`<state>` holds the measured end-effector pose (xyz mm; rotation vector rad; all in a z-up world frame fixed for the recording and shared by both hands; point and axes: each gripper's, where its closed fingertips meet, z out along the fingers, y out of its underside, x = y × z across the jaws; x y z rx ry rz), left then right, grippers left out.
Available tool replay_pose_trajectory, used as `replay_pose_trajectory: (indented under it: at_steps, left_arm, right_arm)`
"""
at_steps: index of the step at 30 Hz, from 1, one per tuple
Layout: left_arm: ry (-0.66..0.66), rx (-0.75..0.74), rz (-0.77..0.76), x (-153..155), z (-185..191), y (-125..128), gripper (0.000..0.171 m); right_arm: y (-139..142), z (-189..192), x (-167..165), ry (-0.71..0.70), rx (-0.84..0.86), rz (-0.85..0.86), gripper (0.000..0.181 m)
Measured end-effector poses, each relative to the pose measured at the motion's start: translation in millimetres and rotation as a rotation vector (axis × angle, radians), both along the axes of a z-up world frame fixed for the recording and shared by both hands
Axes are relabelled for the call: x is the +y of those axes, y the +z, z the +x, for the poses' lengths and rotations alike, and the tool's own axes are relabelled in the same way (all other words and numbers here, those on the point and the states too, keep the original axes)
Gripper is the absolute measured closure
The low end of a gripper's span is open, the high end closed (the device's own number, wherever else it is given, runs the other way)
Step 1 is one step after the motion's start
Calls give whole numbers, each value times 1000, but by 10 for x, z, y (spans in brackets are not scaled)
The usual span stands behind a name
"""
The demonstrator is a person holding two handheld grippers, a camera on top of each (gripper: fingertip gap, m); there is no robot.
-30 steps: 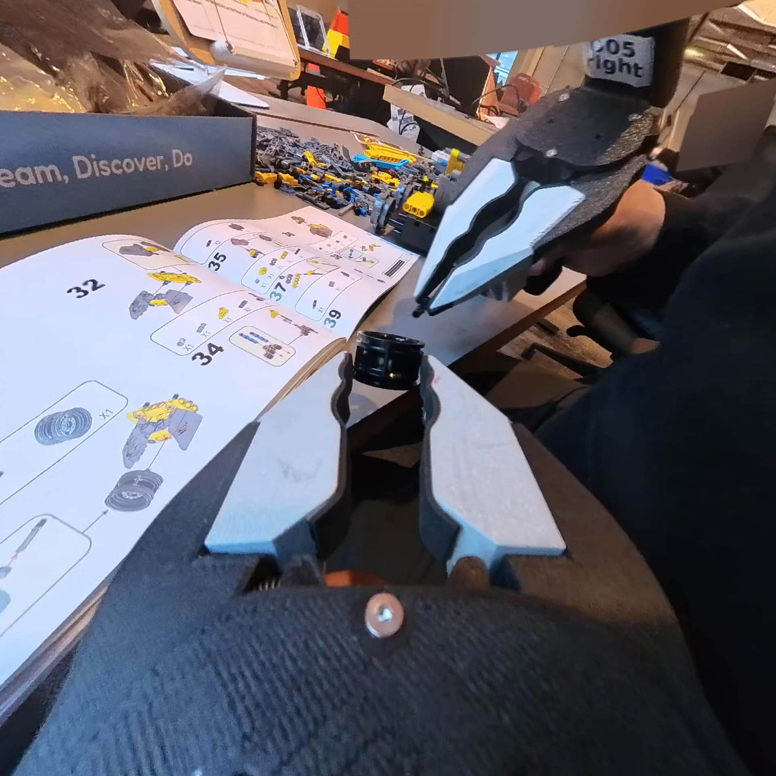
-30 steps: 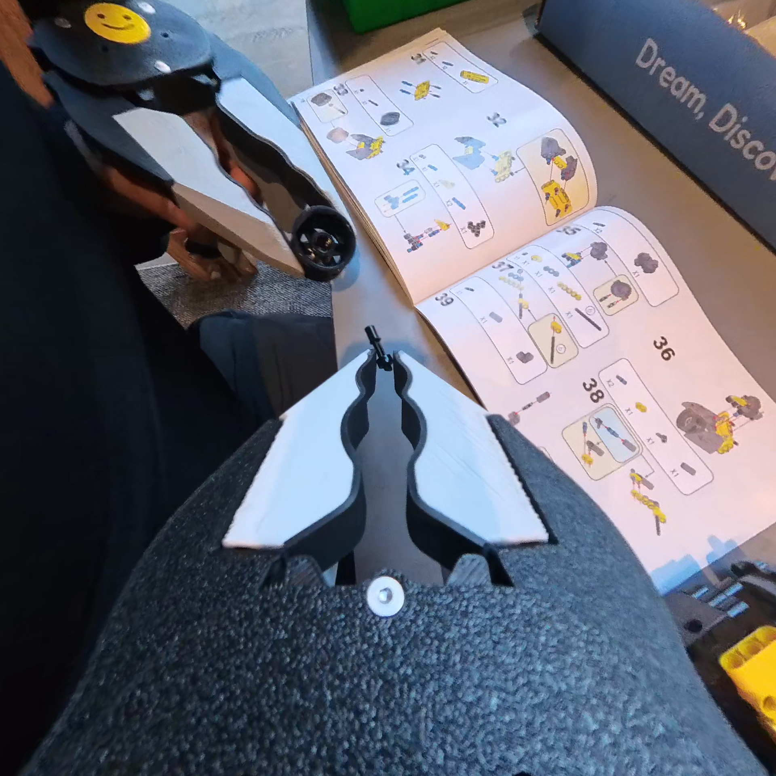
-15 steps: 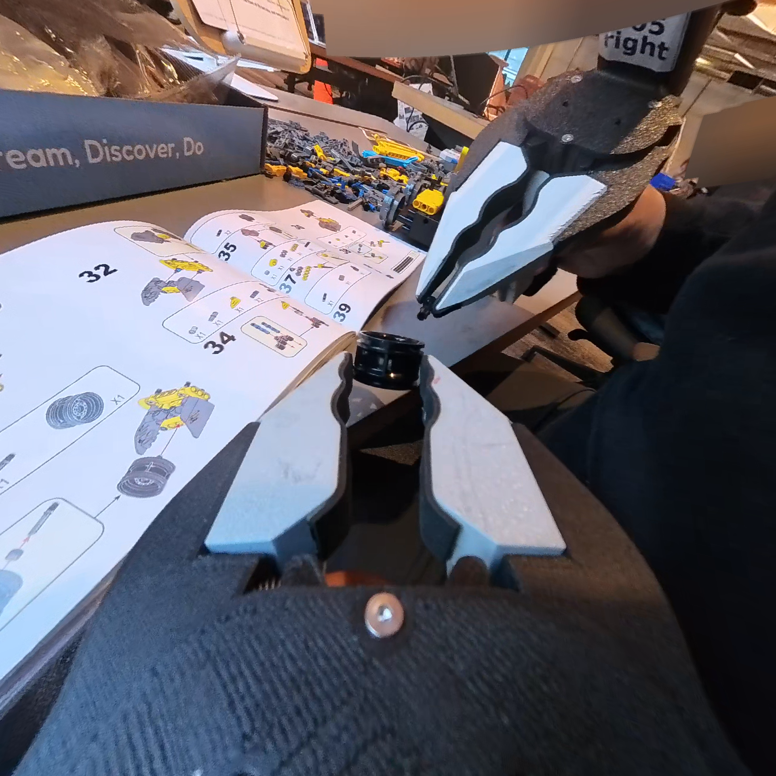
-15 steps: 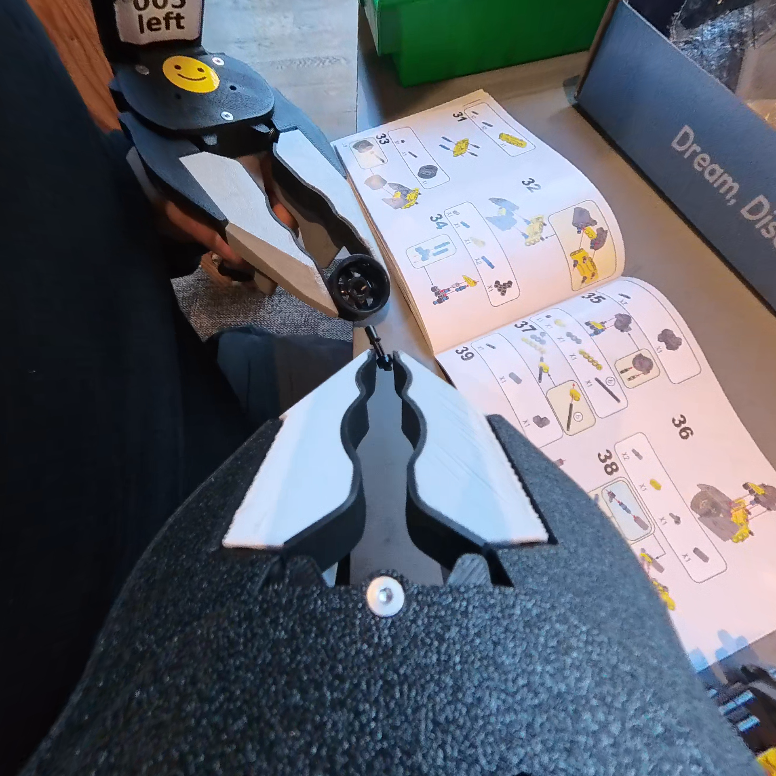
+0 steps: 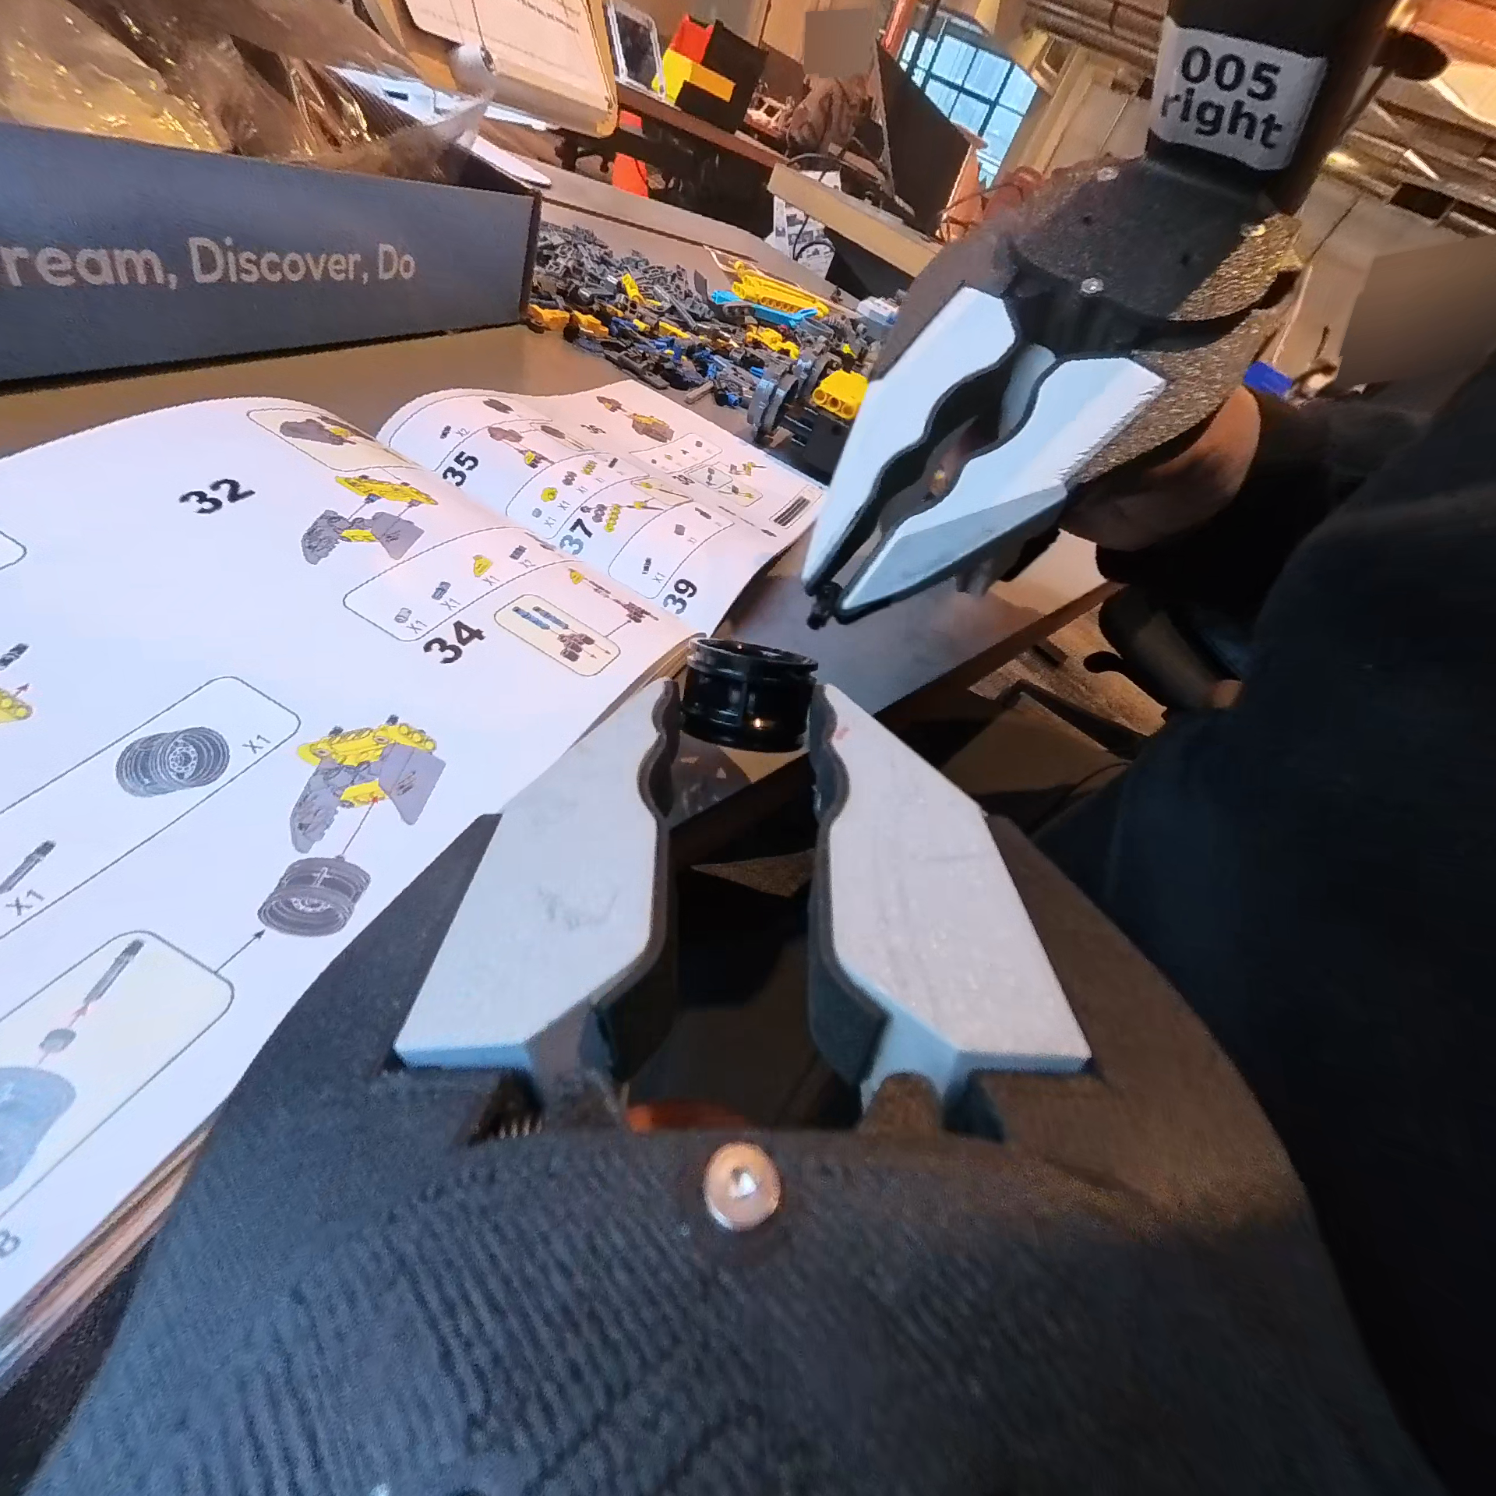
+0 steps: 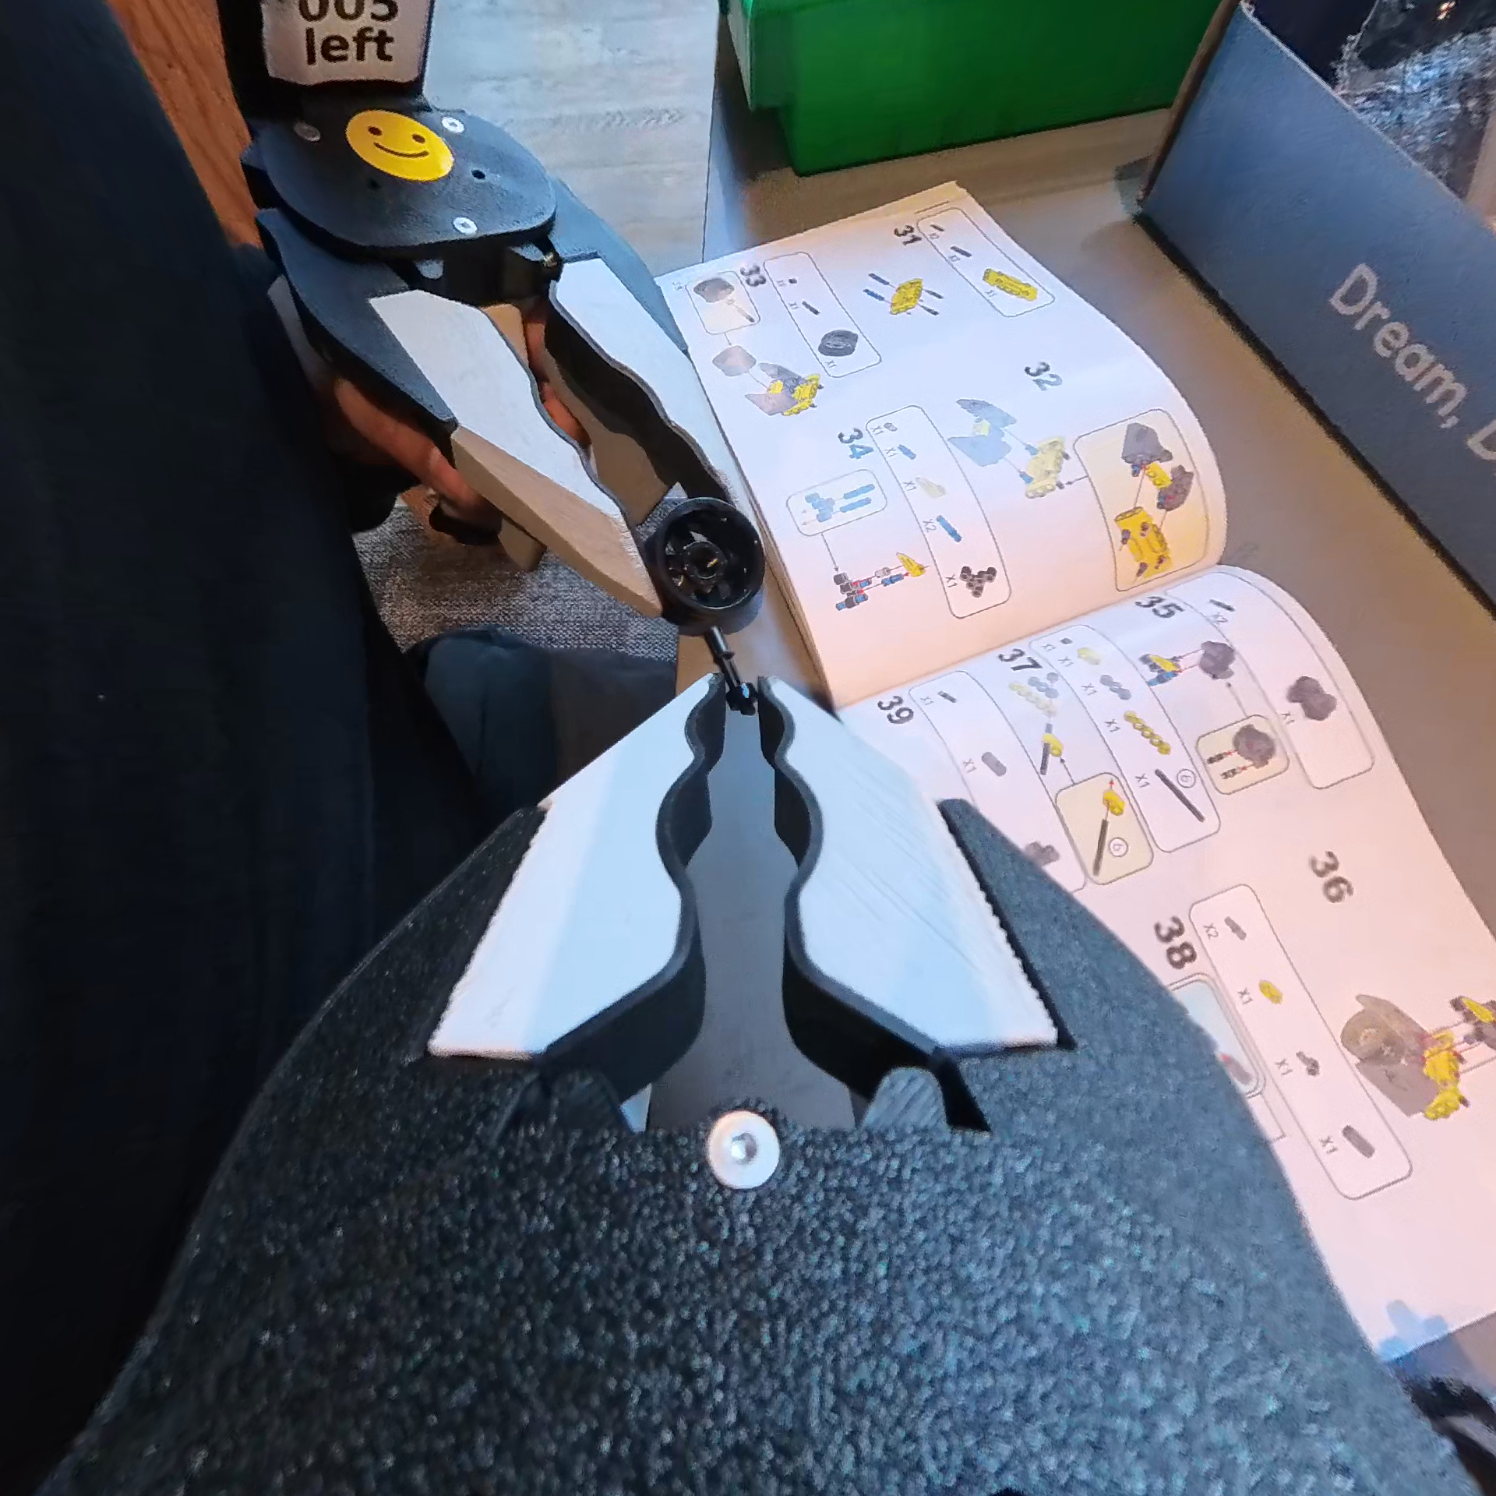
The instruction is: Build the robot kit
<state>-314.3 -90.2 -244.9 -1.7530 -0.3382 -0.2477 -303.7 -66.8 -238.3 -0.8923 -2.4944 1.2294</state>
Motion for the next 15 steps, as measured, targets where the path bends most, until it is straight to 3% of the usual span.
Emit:
replay_pose_trajectory:
  at_steps: [15]
  left_arm:
    - [20, -15, 13, -51, -58, 8, 141]
  right_arm:
    - [14, -78, -17, -12, 2, 1, 174]
